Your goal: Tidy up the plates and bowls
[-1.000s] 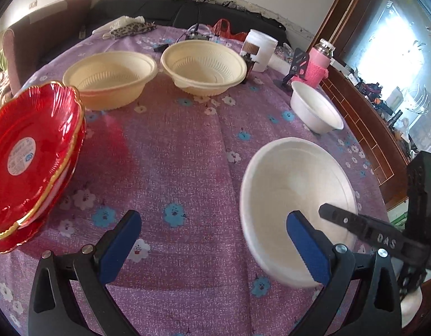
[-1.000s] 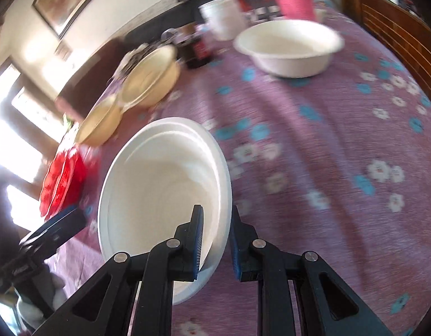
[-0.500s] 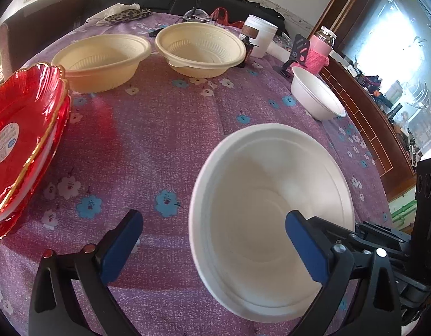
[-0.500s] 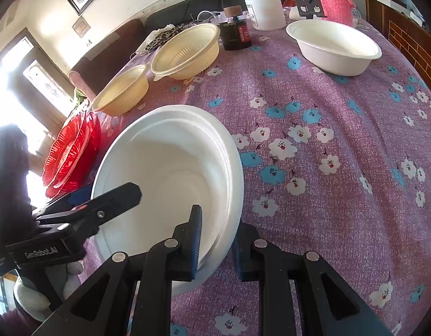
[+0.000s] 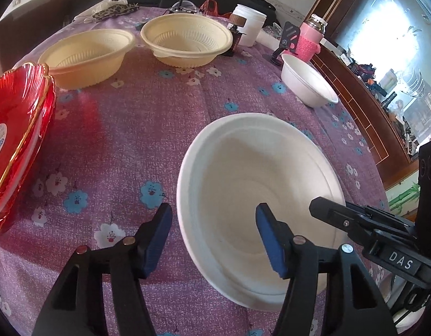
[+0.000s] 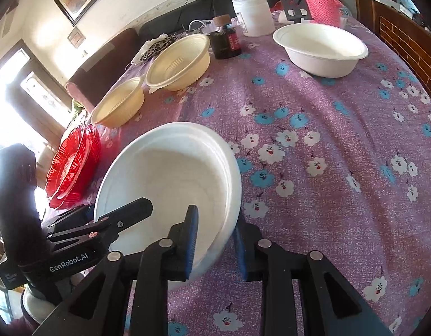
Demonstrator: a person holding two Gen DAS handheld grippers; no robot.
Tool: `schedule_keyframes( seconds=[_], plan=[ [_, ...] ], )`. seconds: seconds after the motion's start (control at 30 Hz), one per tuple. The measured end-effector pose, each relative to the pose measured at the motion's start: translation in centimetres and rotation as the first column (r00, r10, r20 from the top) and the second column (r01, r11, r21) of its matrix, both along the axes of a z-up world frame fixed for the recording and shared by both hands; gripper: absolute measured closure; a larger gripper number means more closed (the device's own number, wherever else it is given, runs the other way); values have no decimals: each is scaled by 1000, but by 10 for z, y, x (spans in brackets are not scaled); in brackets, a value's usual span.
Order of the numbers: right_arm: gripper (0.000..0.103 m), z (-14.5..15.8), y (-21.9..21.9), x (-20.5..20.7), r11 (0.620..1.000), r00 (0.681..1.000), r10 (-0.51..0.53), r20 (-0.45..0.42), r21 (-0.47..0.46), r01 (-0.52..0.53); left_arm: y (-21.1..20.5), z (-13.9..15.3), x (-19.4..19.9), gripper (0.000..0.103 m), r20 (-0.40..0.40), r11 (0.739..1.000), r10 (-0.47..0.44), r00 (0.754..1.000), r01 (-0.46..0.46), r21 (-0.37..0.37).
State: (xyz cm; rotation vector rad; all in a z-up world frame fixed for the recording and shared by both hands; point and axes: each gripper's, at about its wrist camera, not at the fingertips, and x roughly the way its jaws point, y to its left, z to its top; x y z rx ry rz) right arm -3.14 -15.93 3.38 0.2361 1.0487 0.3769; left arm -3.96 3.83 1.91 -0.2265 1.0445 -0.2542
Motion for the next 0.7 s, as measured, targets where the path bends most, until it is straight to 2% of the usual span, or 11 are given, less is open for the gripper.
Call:
schedule_keyframes(
  seconds=[0.07, 0.13, 0.17, 0.7],
  plan=[
    [71, 0, -1, 0, 1000, 1000, -4, -2, 4, 4, 3, -2, 1, 42, -14, 1000, 0, 1000, 0, -9],
    [61, 2, -3, 0, 1000, 1000, -13, 2, 9, 13, 4, -2, 1, 42, -11, 1000, 1, 1000, -1, -14],
    [59, 2, -2, 1, 1000, 1000, -14, 1, 9, 14, 5, -1, 1, 42, -10, 1000, 3, 1000, -3, -17],
    [58, -3, 5, 3, 1000, 1000, -13, -20, 17, 13, 6, -5, 1, 44, -8, 999, -20, 1000, 20, -44]
  ],
)
